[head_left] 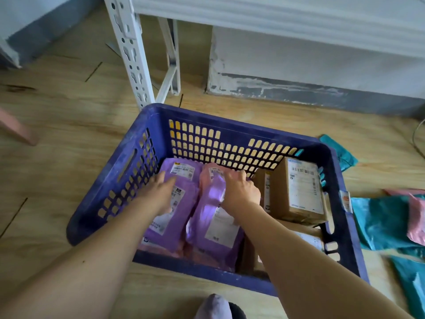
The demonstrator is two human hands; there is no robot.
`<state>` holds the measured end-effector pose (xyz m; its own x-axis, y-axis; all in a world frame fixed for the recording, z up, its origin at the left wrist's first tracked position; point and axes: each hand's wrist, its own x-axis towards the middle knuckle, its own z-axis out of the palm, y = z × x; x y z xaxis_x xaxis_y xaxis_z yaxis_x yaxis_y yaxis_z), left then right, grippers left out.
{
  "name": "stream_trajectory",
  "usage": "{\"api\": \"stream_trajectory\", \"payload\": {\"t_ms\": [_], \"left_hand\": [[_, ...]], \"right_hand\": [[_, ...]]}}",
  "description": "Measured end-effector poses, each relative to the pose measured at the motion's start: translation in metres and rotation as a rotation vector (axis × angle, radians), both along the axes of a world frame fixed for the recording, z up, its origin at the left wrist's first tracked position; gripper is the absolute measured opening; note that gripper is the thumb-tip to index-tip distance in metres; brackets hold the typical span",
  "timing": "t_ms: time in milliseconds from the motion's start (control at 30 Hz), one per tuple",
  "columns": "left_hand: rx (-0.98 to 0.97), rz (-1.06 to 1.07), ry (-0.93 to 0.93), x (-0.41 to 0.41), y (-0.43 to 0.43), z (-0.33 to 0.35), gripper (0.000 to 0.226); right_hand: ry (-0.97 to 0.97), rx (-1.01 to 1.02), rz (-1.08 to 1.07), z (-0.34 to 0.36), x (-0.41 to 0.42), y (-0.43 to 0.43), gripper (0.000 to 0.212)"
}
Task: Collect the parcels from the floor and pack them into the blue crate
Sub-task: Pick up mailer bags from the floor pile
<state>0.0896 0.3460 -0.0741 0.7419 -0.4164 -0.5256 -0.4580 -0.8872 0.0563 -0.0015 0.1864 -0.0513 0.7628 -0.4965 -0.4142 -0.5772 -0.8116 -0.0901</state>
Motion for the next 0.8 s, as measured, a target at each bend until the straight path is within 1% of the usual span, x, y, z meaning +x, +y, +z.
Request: {"api": "stream_trajectory", "payload": {"t_ms": [67,133,233,267,333,400,467,567,633,733,800], "left_hand": [[-0.017,-0.07,-0.009,0.006,-0.006,0.0,0.086],[0.012,-0.145,0.006,0.012,-0.012,-0.006,0.09],[0.116,-0.208,0.09,0.018,-0.02,-0.016,0.091],[0.137,-0.217,0.12,0.018,-0.023,-0.017,0.088],[0.152,-0.208,0.16,0.017,-0.027,-0.019,0.074],[0.178,-0.191,0.168,0.013,-0.029,-0.02,0.062],[0.224,-0.192,0.161,0.008,-0.027,-0.023,0.057],[0.281,-0.224,0.108,0.005,-0.024,-0.027,0.06],[0.274,-0.23,0.054,0.007,-0.024,-0.026,0.063],[0.203,-0.222,0.002,0.007,-0.028,-0.027,0.069],[0.154,-0.195,0.019,0.008,-0.032,-0.026,0.079]], "right_hand": [[0.077,-0.004,0.031,-0.012,0.0,-0.004,0.056],[0.165,0.002,0.096,-0.018,0.001,-0.006,0.048],[0.236,0.073,0.187,-0.02,0.003,-0.007,0.051],[0.239,0.1,0.214,-0.021,0.005,-0.007,0.05],[0.222,0.137,0.228,-0.026,0.007,-0.007,0.047],[0.207,0.163,0.194,-0.034,0.005,-0.007,0.047],[0.209,0.182,0.154,-0.042,0.003,-0.005,0.049],[0.188,0.166,0.146,-0.048,0.006,0.0,0.048],[0.149,0.158,0.158,-0.047,0.006,0.006,0.049],[0.117,0.184,0.215,-0.046,0.003,0.014,0.063],[0.131,0.194,0.253,-0.043,0.0,0.011,0.071]]}}
